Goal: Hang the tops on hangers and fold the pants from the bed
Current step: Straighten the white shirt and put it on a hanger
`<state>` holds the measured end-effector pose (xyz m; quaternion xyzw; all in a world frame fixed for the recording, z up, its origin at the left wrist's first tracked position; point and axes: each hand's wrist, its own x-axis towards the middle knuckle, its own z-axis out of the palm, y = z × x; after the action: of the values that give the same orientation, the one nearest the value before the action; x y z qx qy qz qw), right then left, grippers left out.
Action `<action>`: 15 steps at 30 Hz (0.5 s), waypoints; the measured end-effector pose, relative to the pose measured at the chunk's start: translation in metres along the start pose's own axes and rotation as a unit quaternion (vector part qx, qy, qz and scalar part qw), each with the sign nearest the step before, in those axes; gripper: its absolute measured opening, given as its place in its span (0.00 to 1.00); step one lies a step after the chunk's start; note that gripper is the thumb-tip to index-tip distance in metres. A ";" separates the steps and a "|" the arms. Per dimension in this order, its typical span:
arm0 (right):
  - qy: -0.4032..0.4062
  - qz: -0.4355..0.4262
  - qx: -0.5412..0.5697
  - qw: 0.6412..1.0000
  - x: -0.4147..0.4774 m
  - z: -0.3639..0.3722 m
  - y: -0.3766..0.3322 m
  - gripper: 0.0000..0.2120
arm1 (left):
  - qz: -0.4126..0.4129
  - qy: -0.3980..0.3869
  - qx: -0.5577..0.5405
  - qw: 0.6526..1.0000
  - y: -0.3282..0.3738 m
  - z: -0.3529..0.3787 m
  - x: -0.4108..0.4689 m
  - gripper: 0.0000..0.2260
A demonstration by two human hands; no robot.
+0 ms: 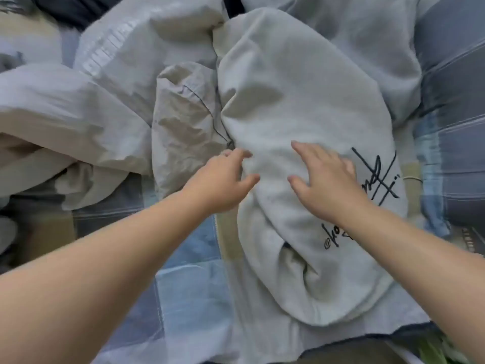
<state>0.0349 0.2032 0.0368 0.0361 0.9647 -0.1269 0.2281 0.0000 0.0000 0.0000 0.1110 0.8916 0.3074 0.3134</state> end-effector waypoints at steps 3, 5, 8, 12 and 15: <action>0.042 -0.029 -0.006 0.999 0.058 0.009 0.014 0.31 | 0.027 0.076 0.045 0.996 -0.005 0.007 0.056 0.29; 0.054 -0.047 -0.008 0.997 0.096 0.008 0.016 0.31 | 0.017 0.139 0.056 0.989 -0.006 0.004 0.089 0.31; 0.064 -0.058 -0.016 0.996 0.143 0.007 0.020 0.32 | -0.020 0.192 -0.012 0.981 -0.013 0.002 0.134 0.35; 0.075 -0.065 -0.029 0.995 0.200 0.000 0.015 0.37 | -0.095 0.199 -0.089 0.971 -0.028 -0.009 0.184 0.43; 0.054 -0.048 -0.032 0.997 0.227 0.001 0.011 0.43 | -0.124 0.168 -0.068 0.976 -0.040 -0.007 0.202 0.41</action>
<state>-0.1666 0.2162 -0.0683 -0.0107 0.9797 -0.1050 0.1704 -0.1622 0.0439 -0.1199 -0.0749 0.9152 0.3406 0.2019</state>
